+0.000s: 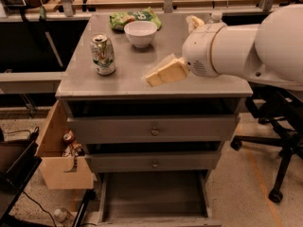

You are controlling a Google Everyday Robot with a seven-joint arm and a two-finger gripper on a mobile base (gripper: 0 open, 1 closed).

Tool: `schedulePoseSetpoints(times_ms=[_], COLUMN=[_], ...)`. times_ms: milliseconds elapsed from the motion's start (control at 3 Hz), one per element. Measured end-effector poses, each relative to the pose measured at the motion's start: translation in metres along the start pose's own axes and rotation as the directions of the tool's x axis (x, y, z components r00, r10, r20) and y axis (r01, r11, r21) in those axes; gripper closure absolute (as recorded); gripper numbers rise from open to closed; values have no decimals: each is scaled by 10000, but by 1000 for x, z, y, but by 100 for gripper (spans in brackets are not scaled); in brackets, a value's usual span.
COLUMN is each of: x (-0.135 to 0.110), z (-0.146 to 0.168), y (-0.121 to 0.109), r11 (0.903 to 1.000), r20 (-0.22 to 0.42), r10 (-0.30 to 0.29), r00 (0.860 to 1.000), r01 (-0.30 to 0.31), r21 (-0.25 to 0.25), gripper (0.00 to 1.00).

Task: Place 7up can into bottom drawer

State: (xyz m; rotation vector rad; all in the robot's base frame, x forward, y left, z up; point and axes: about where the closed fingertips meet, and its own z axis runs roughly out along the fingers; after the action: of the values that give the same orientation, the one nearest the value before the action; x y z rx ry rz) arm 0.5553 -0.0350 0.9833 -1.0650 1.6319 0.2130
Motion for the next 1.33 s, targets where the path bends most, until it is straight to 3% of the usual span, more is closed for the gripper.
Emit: schedulePoseSetpoints(times_ms=[333, 667, 1000, 1333], x=[-3, -20, -33, -35], z=[0, 37, 94, 143], y=[2, 6, 4, 4], r11=[10000, 9992, 9944, 9873], r20=[68, 1031, 2075, 2534], r10=[1, 323, 933, 1448], r00=[10000, 9941, 9738, 9565], r01=[-1, -297, -808, -1229], r21=[-7, -273, -677, -1003], gripper=[0, 0, 0, 0])
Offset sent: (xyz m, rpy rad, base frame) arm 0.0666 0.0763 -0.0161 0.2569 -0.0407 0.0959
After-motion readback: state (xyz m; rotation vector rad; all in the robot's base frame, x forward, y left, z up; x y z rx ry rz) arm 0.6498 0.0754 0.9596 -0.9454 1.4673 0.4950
